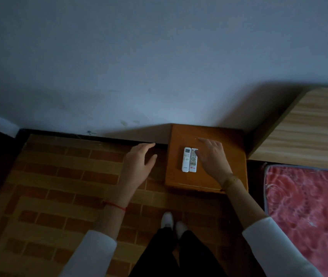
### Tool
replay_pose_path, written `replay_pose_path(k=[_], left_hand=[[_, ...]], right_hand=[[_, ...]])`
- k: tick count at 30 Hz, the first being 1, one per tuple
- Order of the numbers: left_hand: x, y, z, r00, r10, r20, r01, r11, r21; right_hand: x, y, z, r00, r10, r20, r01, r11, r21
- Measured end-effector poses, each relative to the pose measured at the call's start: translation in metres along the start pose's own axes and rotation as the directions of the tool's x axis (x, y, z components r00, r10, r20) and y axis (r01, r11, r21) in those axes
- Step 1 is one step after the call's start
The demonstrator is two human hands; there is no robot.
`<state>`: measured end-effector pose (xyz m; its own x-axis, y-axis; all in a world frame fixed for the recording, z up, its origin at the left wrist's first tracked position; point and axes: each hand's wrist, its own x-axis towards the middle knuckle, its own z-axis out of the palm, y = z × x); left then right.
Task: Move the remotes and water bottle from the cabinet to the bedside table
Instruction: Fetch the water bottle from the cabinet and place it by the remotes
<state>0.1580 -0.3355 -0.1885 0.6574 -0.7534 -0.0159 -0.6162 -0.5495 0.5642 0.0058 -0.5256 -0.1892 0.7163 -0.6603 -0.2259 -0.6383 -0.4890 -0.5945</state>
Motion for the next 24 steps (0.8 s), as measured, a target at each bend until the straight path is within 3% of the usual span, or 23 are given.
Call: replay_pose_path(k=[4,8,14,19,24], left_hand=[[-0.043,0.02,-0.035,0.997,-0.034,-0.062,0.033,0.999,-0.019],[-0.09,0.03,-0.057,0.978,-0.158,-0.135,0.155,0.987,-0.032],[-0.163,0.027,-0.083,0.913,-0.324,-0.249,0.31,0.946,-0.093],[-0.233,0.007,-0.101,0.784,-0.487,-0.386,0.466,0.872,-0.152],[-0.307,-0.009,-0.113,0.581,-0.658,-0.48,0.604,0.743,-0.287]], right_hand=[[-0.03,-0.028,-0.019,0.993,-0.121,-0.001,0.121,0.993,-0.001],[-0.055,-0.05,-0.021,0.969,-0.245,0.03,0.245,0.969,-0.016],[-0.082,-0.091,-0.003,0.882,-0.448,0.143,0.453,0.892,0.0],[-0.104,-0.143,0.025,0.729,-0.621,0.29,0.637,0.769,0.046],[-0.129,-0.207,0.068,0.501,-0.742,0.445,0.788,0.604,0.121]])
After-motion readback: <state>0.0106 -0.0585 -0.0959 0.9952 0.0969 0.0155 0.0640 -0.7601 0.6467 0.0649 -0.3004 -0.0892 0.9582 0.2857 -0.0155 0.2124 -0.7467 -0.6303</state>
